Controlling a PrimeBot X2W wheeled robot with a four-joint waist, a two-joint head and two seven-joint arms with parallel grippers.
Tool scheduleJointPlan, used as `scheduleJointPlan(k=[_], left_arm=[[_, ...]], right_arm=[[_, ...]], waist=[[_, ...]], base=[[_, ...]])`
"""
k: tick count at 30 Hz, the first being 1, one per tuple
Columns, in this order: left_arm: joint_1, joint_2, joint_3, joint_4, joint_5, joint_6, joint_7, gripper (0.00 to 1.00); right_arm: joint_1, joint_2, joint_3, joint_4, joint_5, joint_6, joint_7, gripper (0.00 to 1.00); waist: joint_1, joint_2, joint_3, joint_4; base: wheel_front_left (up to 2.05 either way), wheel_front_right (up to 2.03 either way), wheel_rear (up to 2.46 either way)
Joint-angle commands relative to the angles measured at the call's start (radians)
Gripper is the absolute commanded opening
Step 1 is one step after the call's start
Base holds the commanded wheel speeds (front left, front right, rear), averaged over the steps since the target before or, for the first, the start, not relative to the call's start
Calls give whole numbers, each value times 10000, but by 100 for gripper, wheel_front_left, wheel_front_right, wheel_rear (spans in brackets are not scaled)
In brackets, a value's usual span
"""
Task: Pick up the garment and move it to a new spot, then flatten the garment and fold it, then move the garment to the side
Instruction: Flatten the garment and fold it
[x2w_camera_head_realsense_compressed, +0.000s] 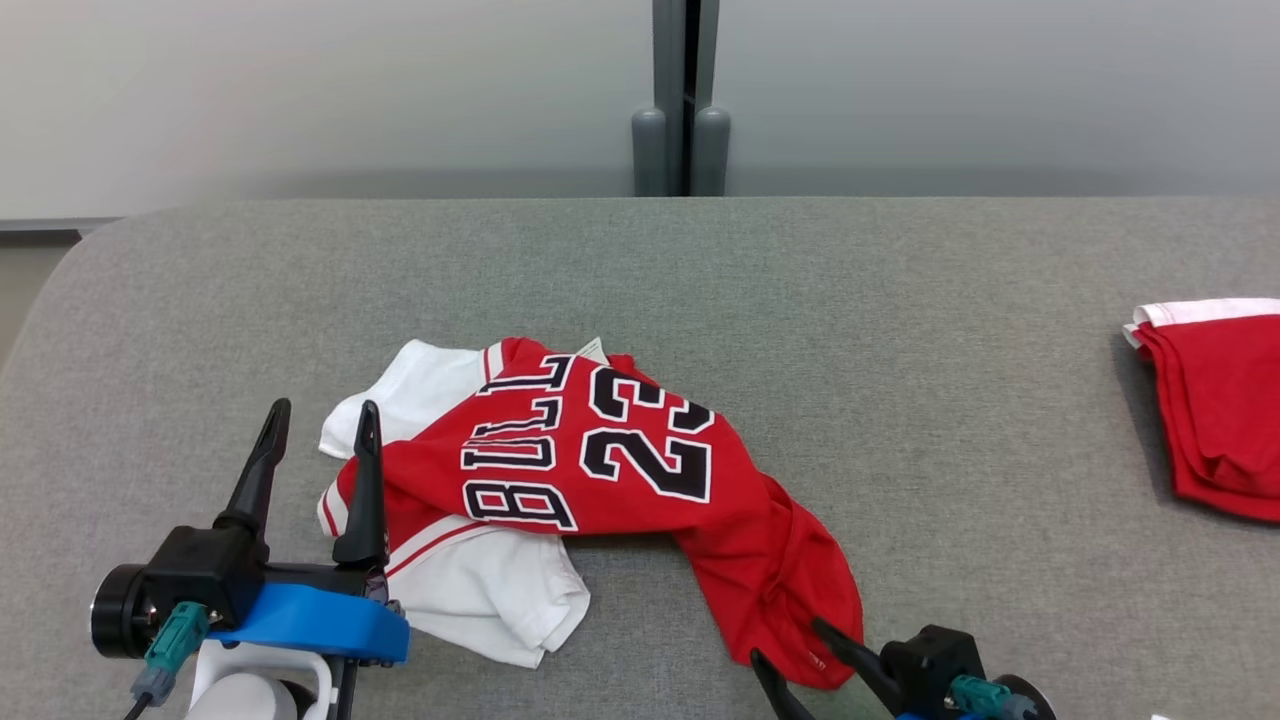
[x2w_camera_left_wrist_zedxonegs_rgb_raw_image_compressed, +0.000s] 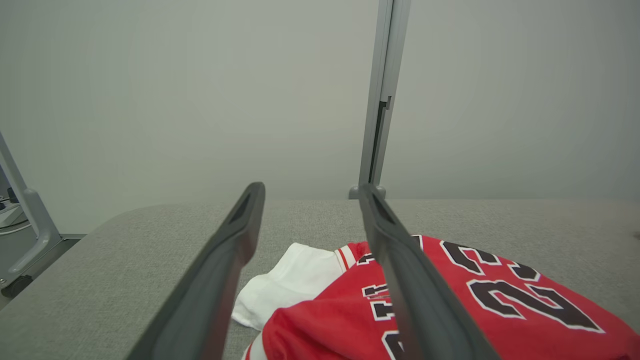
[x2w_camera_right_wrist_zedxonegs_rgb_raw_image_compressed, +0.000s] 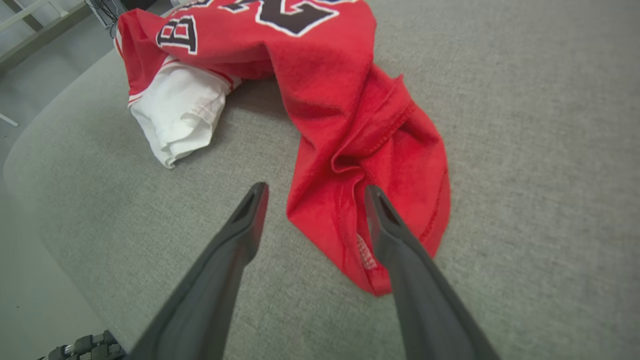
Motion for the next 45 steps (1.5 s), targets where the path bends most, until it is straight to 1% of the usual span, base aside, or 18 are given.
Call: scheduleJointPlan(k=[1,3,10,11,12,13,17,23,27,30,34,37,39,41,45], left_arm=[[-170,-52,16,31,46,-12,-46,100],[-253,-117,6,91,67,-64,-83,100],[-383,-300,75,282,148,-141,-135,100],[-390,-320,86,299,146,-154,-143,100],[-404,-336,98,320,152,-171,-144,100],[-425,-351,113,342,167,-168,-152,100],[-484,-401,172,405,222,-229,-170,100],[-463,-420,257,392,318,-212,-174,100],[-488,-430,279,367,357,-228,-176,100],[-550,-425,316,349,409,-237,-172,100],[-628,-471,292,343,437,-253,-172,100],[-717,-496,253,385,470,-273,-173,100],[-767,-522,241,417,480,-300,-174,100],[-803,-538,245,446,484,-314,-174,100],[-848,-529,237,499,508,-331,-175,100]], right_arm=[[-139,-105,103,168,99,-4,22,100],[-305,-137,196,542,171,-4,-60,100],[-768,-198,-143,1473,-22,-4,-129,100],[-822,-201,-90,1564,29,-4,-65,51],[-879,-219,-11,1628,121,-2,-36,16],[-928,-238,38,1672,173,-4,12,0],[-1103,-307,182,1439,525,-2,-315,0],[-1397,-548,13,548,877,-4,-976,0],[-1615,-603,-598,-55,872,-4,-1408,0],[-1829,-709,-1432,-152,738,-4,-1547,0],[-2150,-746,-2814,435,675,-4,-1722,0],[-2397,-777,-3829,1355,674,-4,-1802,0],[-2605,-798,-4324,2002,635,-4,-1938,0],[-2841,-777,-4550,2558,679,-4,-2098,0],[-3277,-828,-4456,3323,717,-4,-2479,0]], waist=[[-1,0,190,199],[-1,0,286,315],[-1,0,445,454],[-1,0,459,453],[-1,0,471,454],[-1,0,478,451],[-1,0,479,405],[-1,0,479,252],[-1,0,501,191],[-1,0,553,147],[-1,0,686,179],[-1,0,805,229],[-1,0,882,262],[-1,0,964,282],[-1,0,1101,260]], base=[[0,0,0],[0,0,0],[0,0,0],[0,0,0],[0,0,0],[0,0,0],[0,0,0],[0,0,0],[0,0,0],[0,0,0],[0,0,0],[0,0,0],[0,0,0],[0,0,0],[0,0,0]])
